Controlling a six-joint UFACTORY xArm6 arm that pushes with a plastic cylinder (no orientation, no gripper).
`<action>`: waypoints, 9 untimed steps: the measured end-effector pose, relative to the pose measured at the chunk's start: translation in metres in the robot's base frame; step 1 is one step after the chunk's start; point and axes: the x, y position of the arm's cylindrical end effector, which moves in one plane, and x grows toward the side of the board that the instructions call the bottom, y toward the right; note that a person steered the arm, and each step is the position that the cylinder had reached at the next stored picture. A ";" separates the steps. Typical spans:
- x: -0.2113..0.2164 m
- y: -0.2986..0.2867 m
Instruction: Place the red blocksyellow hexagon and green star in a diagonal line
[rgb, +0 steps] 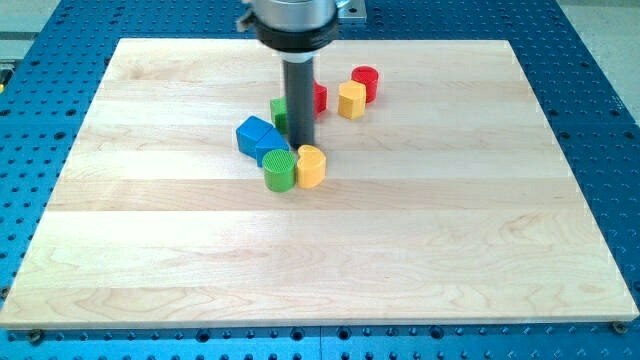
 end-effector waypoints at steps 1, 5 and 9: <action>-0.013 0.020; -0.017 0.021; -0.051 0.053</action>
